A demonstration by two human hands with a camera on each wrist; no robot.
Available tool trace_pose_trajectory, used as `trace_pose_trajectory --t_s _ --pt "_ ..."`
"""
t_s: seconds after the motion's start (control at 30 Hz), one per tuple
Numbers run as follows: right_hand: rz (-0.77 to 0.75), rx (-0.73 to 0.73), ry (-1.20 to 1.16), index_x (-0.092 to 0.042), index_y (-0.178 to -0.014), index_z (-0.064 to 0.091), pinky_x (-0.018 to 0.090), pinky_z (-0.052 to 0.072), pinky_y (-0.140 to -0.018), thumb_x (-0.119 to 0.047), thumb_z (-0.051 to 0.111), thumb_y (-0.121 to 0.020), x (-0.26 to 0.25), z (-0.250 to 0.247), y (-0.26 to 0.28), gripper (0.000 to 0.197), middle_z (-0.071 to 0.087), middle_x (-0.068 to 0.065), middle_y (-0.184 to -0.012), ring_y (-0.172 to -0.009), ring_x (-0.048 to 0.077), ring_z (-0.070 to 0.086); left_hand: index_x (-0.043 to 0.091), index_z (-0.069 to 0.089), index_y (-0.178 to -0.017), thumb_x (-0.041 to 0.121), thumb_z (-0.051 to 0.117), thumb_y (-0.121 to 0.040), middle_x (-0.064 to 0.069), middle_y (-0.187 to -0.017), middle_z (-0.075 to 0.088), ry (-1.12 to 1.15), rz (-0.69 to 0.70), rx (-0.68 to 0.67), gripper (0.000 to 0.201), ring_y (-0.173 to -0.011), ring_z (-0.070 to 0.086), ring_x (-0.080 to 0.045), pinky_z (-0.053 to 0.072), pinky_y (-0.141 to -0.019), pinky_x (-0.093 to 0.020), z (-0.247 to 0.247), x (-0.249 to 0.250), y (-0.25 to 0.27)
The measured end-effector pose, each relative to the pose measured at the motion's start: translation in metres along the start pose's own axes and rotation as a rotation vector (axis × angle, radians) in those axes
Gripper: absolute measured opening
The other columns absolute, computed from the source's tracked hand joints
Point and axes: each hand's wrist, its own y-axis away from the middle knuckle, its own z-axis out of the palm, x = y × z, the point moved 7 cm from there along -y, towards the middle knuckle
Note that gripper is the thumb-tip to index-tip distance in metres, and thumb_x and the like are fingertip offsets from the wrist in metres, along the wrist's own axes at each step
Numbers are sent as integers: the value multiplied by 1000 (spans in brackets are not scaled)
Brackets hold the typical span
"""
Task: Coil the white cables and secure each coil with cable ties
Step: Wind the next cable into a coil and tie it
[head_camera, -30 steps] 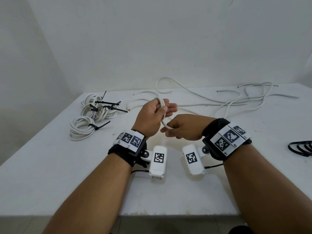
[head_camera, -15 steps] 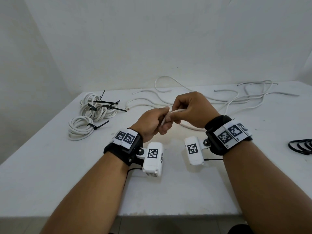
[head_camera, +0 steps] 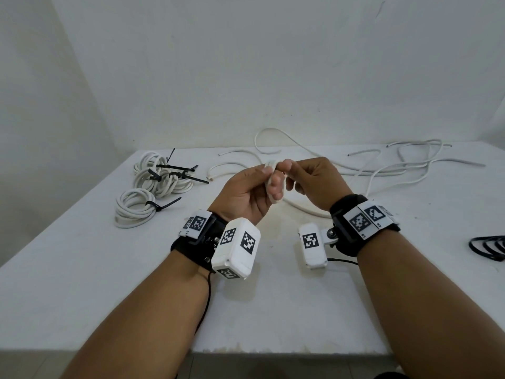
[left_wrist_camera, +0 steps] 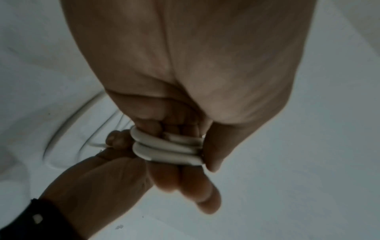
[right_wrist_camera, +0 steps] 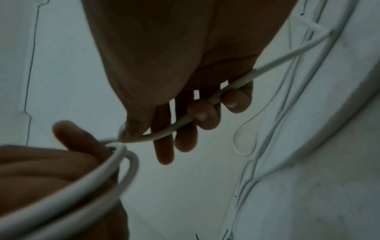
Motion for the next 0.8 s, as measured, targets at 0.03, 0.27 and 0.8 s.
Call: trace_pose_trajectory --t_s 0.03,0.27,0.8 --pt "16 -24 22 -37 -51 64 17 38 -55 -45 51 -99 1 2 0 51 60 -4 -54 -47 4 44 -3 66 -96 10 47 -93 -2 -71 60 45 5 -7 24 -59 55 -9 49 -60 -20 1 1 0" --pt "121 -235 236 -36 -67 71 22 38 -58 -47 39 -102 12 34 -2 49 54 -5 -57 -47 3 47 -5 64 -97 4 43 -99 -8 -85 75 74 199 264 23 -76 72 -13 57 -68 -21 -14 16 -5" --pt "-72 -261 353 -20 -65 72 31 53 -60 -23 74 -73 -18 28 7 9 68 -8 -60 -60 9 63 13 57 -63 13 37 -92 -2 -58 62 -1243 -138 207 36 -55 54 -14 41 -61 -24 -26 -2 -3"
